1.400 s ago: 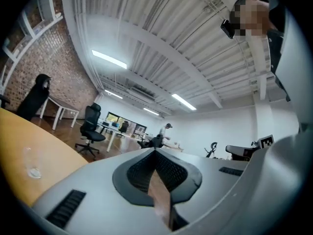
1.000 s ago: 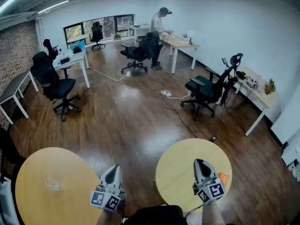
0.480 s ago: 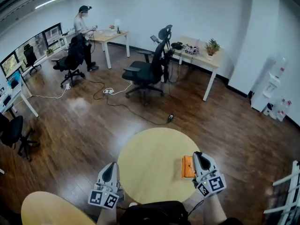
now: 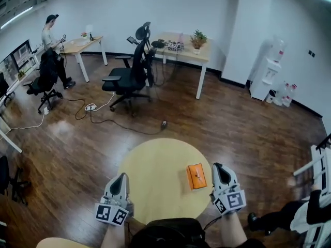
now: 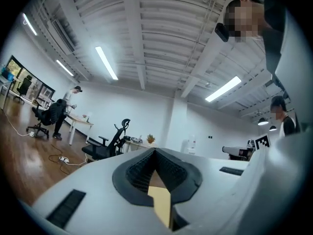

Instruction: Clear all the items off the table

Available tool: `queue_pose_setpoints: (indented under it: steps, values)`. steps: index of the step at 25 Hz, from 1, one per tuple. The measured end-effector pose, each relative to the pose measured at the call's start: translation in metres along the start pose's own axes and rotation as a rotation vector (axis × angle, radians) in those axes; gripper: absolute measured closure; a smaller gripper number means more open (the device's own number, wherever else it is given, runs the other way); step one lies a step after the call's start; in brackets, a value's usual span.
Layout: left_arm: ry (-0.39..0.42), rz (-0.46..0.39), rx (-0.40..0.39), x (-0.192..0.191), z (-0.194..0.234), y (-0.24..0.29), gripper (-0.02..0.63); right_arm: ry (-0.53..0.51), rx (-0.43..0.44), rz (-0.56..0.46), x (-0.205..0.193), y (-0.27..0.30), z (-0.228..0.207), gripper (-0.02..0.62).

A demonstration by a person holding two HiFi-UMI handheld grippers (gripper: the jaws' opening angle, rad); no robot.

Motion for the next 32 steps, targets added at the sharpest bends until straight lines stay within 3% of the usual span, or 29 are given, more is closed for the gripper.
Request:
queue_pose_setpoints:
  steps: [4,6,7,11,13,17,21,22,24,25,32]
  values:
    - [-0.024,0.068,-0.007,-0.013,0.005,0.005,0.614,0.007,-0.033,0.054,-0.008,-0.005,-0.001,0.592]
    - [-0.037,0.092,0.000,-0.018,0.007,0.007,0.614,0.016,-0.030,0.087,-0.016,-0.006,-0.001,0.512]
    - [-0.047,0.103,0.001,-0.021,0.009,0.007,0.614,0.020,-0.031,0.104,-0.021,-0.005,-0.001,0.501]
    - [-0.077,0.149,0.005,-0.034,0.016,0.012,0.614,0.047,-0.037,0.206,-0.045,0.006,0.002,0.318]
    - [-0.082,0.177,0.012,-0.043,0.017,0.017,0.614,0.059,-0.032,0.286,-0.059,0.015,0.002,0.301]
    - [-0.097,0.236,0.032,-0.062,0.020,0.037,0.614,0.082,-0.018,0.491,-0.106,0.044,0.001,0.145]
    - [-0.125,0.293,0.035,-0.085,0.031,0.042,0.614,0.132,0.015,0.681,-0.160,0.061,0.017,0.137]
    - [-0.136,0.306,0.039,-0.090,0.033,0.041,0.614,0.144,0.024,0.723,-0.172,0.062,0.022,0.082]
    - [-0.160,0.331,0.042,-0.102,0.033,0.038,0.614,0.158,0.031,0.790,-0.193,0.062,0.026,0.071]
    - [-0.170,0.343,0.038,-0.108,0.032,0.038,0.614,0.163,0.033,0.818,-0.203,0.062,0.026,0.021]
    - [-0.197,0.423,0.038,-0.125,0.036,0.034,0.614,0.186,0.082,1.041,-0.258,0.060,0.043,0.024]
Point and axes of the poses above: the fingertips, and each gripper's own axes: y forward along the fingers, z to its left, x out of its top, the point moved 8 cm from there along -y, backward along the fingers, and after that the axes turned 12 degrees about -y, right-handed, at the moved point
